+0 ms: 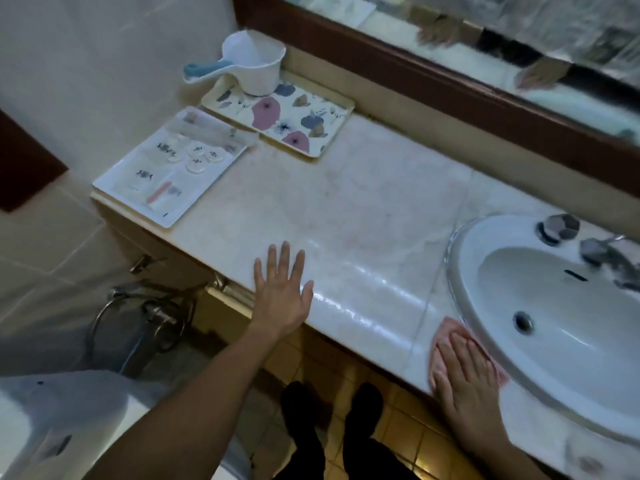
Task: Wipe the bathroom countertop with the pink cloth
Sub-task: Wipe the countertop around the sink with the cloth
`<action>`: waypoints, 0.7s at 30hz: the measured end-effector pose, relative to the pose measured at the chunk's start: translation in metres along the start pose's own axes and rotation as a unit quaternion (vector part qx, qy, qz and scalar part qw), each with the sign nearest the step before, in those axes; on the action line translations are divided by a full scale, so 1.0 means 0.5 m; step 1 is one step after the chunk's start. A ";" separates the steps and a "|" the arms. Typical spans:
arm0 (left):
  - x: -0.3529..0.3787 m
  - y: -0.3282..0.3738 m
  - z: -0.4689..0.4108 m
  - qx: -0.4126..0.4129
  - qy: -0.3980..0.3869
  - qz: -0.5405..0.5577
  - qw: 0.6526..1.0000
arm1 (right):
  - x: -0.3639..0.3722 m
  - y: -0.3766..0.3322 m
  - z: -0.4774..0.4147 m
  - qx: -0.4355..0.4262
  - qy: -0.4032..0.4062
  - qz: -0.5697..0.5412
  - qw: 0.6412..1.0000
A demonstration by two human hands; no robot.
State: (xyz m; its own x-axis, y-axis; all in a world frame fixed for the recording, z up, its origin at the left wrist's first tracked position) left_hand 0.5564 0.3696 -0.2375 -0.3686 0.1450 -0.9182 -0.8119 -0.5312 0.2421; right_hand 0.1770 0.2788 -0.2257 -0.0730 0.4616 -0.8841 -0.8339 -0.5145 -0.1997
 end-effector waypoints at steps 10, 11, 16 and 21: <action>-0.010 -0.014 -0.003 0.022 -0.034 0.043 0.998 | -0.110 -0.347 -0.370 -0.087 0.029 -0.018 0.996; -0.018 -0.020 0.005 0.019 -0.027 0.068 0.997 | -0.123 -0.376 -0.410 -0.098 0.021 -0.019 0.995; -0.041 -0.065 0.039 -0.040 0.010 0.085 0.995 | -0.161 -0.491 -0.541 -0.133 -0.018 -0.012 0.991; -0.046 -0.078 0.048 -0.024 0.002 0.050 0.998 | -0.098 -0.485 -0.389 -0.231 -0.076 0.015 0.970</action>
State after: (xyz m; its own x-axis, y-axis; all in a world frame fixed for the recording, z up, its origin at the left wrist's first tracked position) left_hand 0.5855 0.4070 -0.2183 -0.4451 0.0858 -0.8913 -0.7483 -0.5824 0.3176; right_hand 0.4893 0.2405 -0.2160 -0.2025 0.5240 -0.8273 -0.4982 -0.7824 -0.3736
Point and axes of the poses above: each hand's wrist, its own z-axis away from the middle knuckle, its own x-axis out of the palm, y = z × x, the point moved 6 cm from there along -z, towards the middle knuckle, and after that the axes turned 11 degrees about -y, right-handed, at the moved point
